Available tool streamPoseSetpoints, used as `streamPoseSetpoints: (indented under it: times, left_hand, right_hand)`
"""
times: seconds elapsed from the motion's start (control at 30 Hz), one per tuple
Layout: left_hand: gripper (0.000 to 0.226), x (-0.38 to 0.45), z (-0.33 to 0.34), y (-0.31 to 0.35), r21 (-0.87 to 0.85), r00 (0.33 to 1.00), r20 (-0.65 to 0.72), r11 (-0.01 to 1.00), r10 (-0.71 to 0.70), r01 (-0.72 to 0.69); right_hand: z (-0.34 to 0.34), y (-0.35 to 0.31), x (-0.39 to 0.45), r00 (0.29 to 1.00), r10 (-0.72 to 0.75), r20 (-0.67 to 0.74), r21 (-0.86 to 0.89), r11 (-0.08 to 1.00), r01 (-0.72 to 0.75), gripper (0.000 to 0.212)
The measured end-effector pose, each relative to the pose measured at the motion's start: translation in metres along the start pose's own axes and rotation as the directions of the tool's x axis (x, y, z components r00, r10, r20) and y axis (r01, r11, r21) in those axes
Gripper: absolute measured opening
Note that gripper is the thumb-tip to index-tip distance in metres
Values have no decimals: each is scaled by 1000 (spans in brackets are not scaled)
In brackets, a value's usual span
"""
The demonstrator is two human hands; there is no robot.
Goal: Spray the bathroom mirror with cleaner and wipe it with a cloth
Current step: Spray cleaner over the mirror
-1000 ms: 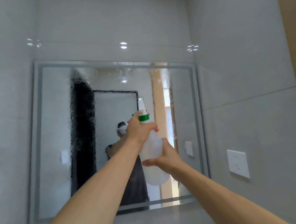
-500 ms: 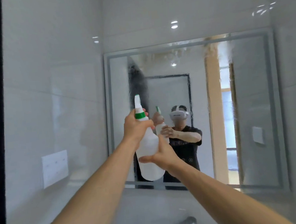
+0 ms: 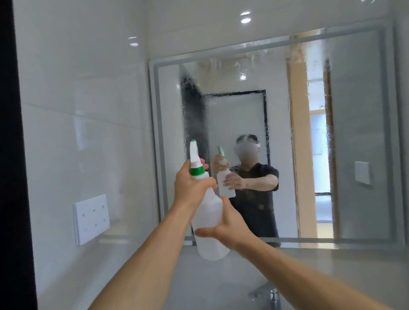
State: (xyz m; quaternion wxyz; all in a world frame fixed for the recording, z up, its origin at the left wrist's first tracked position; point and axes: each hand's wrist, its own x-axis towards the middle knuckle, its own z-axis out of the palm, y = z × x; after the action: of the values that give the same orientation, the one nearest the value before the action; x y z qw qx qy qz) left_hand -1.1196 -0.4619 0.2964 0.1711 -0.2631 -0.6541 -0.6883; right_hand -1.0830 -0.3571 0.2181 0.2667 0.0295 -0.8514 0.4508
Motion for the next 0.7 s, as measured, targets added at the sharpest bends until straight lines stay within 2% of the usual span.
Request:
streamPoseSetpoints:
  times: [0.1, 0.3, 0.43, 0.7]
  left_hand:
    - [54, -7, 12, -3, -16, 998, 57, 1000, 18, -17]
    - [41, -22, 50, -13, -77, 988, 151, 997, 11, 0]
    - [34, -36, 77, -13, -135, 965, 262, 991, 26, 10]
    - [48, -58, 117, -5, -128, 924, 382, 991, 24, 27]
  right_hand:
    - [-8, 6, -12, 999, 27, -43, -10, 1000, -28, 86]
    - [-36, 27, -39, 989, 96, -115, -58, 993, -103, 84]
    - [-54, 39, -57, 969, 138, -203, -104, 981, -162, 82]
    - [-91, 44, -94, 928, 231, -292, -135, 951, -279, 84]
